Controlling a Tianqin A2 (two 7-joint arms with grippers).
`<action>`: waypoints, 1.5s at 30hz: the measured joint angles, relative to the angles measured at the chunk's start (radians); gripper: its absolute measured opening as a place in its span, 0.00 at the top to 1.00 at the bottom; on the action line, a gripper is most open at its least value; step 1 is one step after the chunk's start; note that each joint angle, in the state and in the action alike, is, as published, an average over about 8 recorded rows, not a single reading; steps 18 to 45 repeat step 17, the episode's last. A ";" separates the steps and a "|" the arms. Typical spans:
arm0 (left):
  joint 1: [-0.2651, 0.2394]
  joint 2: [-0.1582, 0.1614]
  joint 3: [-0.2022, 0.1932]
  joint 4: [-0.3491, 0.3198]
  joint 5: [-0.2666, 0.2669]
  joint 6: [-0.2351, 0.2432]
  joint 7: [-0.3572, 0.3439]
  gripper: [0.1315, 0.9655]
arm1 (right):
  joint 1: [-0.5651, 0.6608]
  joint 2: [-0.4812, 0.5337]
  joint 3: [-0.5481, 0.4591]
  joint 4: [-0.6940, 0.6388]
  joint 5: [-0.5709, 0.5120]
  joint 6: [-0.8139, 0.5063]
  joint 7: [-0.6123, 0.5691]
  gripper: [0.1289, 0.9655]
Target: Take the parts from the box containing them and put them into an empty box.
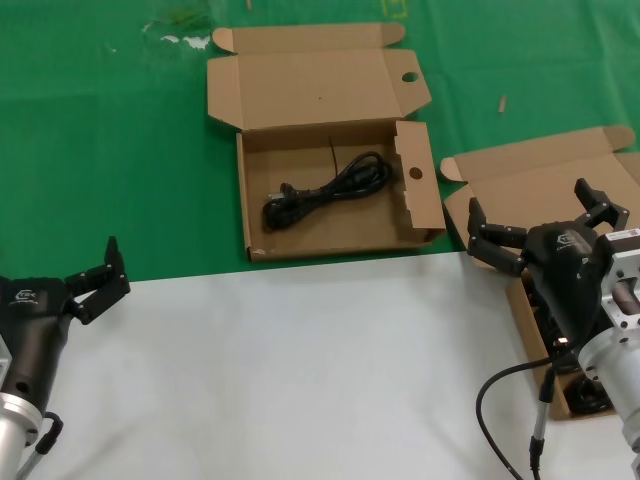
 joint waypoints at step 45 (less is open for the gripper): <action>0.000 0.000 0.000 0.000 0.000 0.000 0.000 0.00 | 0.000 0.000 0.000 0.000 0.000 0.000 0.000 0.00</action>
